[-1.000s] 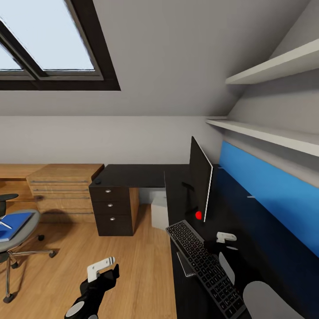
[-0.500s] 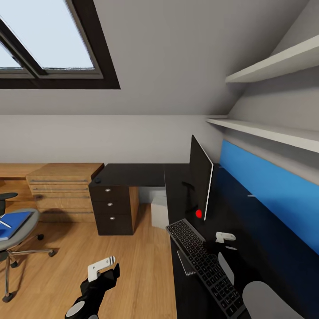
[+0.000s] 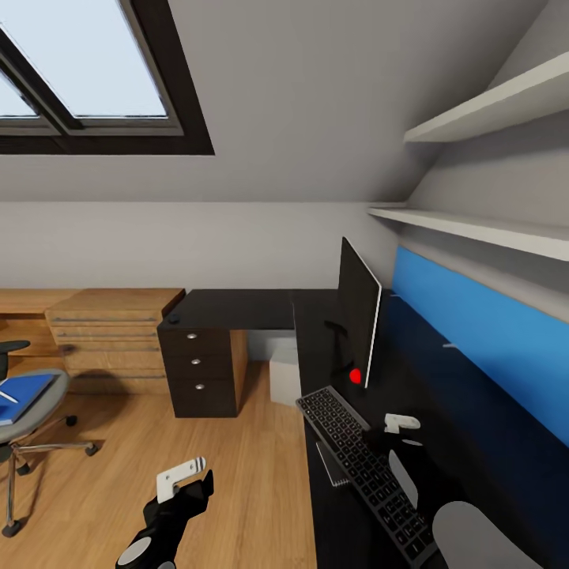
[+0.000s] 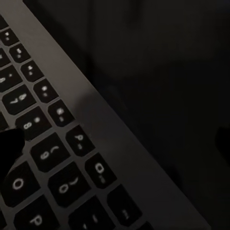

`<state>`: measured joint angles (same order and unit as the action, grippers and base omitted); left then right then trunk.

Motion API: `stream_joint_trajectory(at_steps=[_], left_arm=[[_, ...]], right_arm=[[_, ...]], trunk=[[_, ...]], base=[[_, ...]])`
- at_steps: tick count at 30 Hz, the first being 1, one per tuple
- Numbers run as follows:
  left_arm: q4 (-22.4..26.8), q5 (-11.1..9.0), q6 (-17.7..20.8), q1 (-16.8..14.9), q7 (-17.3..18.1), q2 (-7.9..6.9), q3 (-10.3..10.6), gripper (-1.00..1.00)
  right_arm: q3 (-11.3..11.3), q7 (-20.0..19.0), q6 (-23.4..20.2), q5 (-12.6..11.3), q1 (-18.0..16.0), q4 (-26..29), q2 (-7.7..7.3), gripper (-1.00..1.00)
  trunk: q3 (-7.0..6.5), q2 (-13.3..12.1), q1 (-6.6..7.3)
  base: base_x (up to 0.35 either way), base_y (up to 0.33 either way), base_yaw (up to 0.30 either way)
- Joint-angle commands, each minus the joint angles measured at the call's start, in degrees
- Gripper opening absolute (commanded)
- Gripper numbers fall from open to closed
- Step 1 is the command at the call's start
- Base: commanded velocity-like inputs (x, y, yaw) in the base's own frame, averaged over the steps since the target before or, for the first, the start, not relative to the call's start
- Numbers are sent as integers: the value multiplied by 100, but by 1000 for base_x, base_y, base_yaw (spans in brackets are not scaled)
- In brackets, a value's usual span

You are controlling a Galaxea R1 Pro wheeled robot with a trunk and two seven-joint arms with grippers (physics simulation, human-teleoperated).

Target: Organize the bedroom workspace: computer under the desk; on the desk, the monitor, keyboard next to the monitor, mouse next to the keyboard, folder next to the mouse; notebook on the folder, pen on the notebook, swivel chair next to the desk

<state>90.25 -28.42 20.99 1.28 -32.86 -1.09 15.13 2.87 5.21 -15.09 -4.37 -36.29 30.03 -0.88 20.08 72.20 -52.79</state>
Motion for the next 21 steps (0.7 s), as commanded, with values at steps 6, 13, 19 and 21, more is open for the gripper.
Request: stream_joint_trajectory(at_steps=[6,13,19,21], left_arm=[[10,-41,11,-2,-45,-5,15,100],[10,-41,11,-2,-45,-5,16,100],[10,-41,11,-1,-45,-5,23,100],[10,-41,11,-3,-45,-5,24,100]], right_arm=[[-5,30,-29,-46,-1,12,0,100],[-11,32,-29,-46,-1,12,0,100],[-20,33,-29,-46,-1,12,0,100],[-22,33,-29,-46,-1,11,0,100]], trunk=[[114,246,-133],[240,527,-287],[347,767,-418],[365,807,-440]], base=[[0,0,0],[0,0,0],[0,0,0],[0,0,0]])
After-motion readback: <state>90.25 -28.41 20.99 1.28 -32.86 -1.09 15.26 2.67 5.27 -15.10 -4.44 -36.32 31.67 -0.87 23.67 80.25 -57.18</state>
